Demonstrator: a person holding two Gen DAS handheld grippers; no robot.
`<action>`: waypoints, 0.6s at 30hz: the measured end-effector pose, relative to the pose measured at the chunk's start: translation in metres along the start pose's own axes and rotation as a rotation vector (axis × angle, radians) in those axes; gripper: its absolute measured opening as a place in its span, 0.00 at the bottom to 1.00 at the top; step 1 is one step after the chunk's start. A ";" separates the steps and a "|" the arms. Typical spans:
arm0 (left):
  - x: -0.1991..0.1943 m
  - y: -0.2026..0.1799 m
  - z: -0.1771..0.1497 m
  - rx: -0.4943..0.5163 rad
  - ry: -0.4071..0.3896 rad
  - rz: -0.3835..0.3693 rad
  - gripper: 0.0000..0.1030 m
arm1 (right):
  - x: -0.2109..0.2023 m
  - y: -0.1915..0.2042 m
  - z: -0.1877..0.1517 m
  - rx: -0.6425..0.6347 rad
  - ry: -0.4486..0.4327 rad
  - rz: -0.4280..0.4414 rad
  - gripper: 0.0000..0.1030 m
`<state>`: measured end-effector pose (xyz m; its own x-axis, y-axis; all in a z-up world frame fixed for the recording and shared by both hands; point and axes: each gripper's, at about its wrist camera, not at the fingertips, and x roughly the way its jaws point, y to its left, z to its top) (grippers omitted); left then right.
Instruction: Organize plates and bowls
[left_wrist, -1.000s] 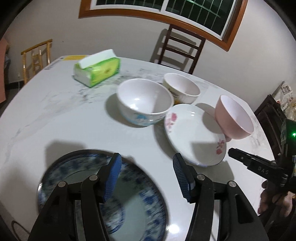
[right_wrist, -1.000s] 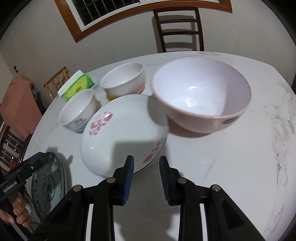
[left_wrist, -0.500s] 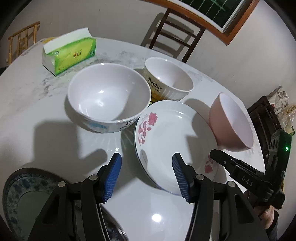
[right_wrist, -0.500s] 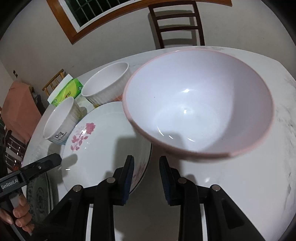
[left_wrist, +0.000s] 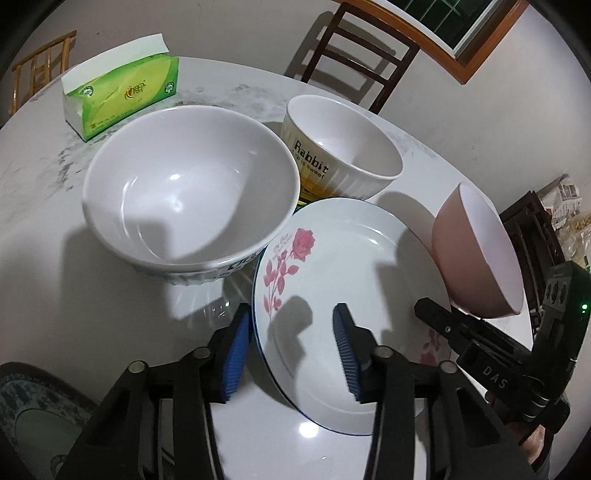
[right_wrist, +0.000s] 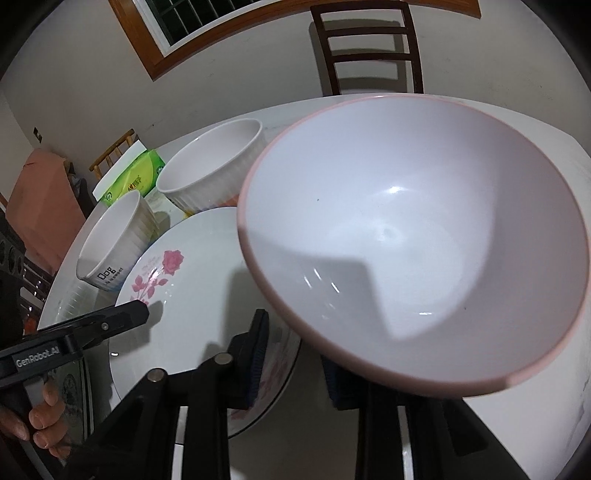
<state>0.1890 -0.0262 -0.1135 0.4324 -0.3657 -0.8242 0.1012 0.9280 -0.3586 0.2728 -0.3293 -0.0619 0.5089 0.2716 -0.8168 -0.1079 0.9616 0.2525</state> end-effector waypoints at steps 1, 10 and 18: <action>0.002 0.000 0.001 0.003 0.003 0.005 0.33 | 0.001 0.000 0.000 0.001 0.004 0.004 0.18; 0.005 0.003 -0.002 0.036 0.006 0.061 0.11 | -0.002 0.002 -0.003 0.012 0.017 0.004 0.15; -0.001 0.000 -0.014 0.060 0.018 0.056 0.11 | -0.012 0.002 -0.015 0.022 0.032 -0.005 0.15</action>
<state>0.1763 -0.0265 -0.1189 0.4224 -0.3141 -0.8502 0.1312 0.9494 -0.2855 0.2540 -0.3297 -0.0596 0.4816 0.2681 -0.8344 -0.0862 0.9619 0.2593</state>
